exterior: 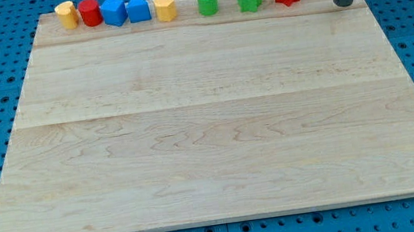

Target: Slide your arm towards the center of the board

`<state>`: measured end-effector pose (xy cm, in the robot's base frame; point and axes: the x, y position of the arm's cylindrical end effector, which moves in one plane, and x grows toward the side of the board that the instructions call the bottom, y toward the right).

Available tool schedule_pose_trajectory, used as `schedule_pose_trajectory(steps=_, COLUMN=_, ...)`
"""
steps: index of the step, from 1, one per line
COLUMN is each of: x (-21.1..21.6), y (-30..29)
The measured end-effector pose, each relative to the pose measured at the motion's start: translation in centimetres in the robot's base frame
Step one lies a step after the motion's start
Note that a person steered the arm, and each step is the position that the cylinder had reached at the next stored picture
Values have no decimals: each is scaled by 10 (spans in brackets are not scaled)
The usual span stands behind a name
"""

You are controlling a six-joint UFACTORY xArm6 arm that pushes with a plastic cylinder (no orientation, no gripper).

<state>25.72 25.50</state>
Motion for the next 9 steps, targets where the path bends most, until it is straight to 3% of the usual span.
schedule_pose_trajectory(steps=2, x=-29, y=-1)
schedule_pose_trajectory(steps=4, x=10, y=37)
schedule_pose_trajectory(steps=9, x=18, y=41)
